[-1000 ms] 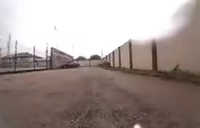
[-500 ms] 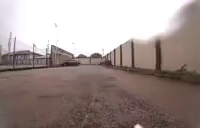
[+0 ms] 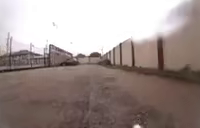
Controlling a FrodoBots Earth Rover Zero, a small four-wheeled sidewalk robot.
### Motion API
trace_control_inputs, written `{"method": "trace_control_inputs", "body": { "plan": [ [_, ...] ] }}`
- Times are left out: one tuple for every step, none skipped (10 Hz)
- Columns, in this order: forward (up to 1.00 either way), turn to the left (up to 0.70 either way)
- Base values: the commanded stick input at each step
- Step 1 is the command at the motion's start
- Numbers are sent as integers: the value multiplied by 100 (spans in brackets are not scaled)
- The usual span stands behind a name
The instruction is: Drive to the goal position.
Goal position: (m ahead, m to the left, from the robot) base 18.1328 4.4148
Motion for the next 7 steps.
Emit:
{"method": "trace_control_inputs", "body": {
  "plan": [
    [70,3],
    [70,3],
    [70,3],
    [70,3],
    [70,3],
    [70,3],
    [70,3]
  ]
}}
